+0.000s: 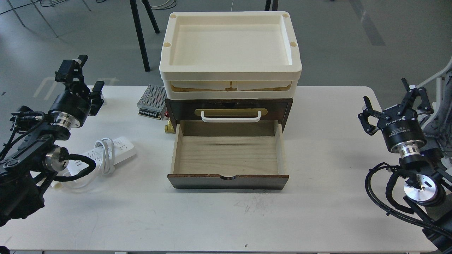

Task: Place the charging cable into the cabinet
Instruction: 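Move the left gripper toward the white charger and cable on the table, then lower the left gripper onto the white charger and close it, then lift the charger with the left gripper up and away from the table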

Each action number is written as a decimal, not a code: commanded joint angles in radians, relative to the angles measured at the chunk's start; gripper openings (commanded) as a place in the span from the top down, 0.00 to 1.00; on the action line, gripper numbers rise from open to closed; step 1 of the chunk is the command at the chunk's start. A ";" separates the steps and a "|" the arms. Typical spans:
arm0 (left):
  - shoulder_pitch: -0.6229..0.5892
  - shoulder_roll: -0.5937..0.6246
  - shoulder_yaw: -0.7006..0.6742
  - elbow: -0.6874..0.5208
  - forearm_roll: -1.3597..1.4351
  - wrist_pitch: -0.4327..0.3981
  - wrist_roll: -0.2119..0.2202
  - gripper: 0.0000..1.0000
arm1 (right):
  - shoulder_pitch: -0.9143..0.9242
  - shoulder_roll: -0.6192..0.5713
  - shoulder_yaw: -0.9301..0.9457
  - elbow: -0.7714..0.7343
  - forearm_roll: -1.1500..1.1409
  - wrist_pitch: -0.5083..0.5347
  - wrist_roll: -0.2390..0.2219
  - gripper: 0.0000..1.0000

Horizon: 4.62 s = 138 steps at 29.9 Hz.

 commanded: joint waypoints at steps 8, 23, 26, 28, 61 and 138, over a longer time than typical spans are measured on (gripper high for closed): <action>-0.004 0.008 0.000 0.006 0.000 -0.065 0.000 0.00 | 0.000 0.000 0.002 0.000 0.000 0.000 0.000 0.01; -0.007 0.217 0.068 -0.026 0.590 -0.131 0.000 0.01 | 0.000 0.000 0.002 0.000 0.000 0.000 0.000 0.01; -0.007 0.228 0.071 -0.029 0.745 -0.129 0.000 0.01 | 0.000 0.000 0.002 0.000 0.000 0.000 0.000 0.01; -0.009 0.229 0.072 -0.032 0.857 -0.128 0.000 0.01 | 0.000 0.000 0.002 0.000 0.000 0.000 0.000 0.01; -0.044 0.278 0.384 -0.081 1.296 0.003 0.000 0.04 | 0.000 0.000 0.002 -0.002 0.000 0.002 0.000 0.01; 0.002 0.502 0.255 -0.231 0.551 0.095 0.000 1.00 | 0.000 0.000 0.002 -0.003 0.000 0.000 0.000 0.01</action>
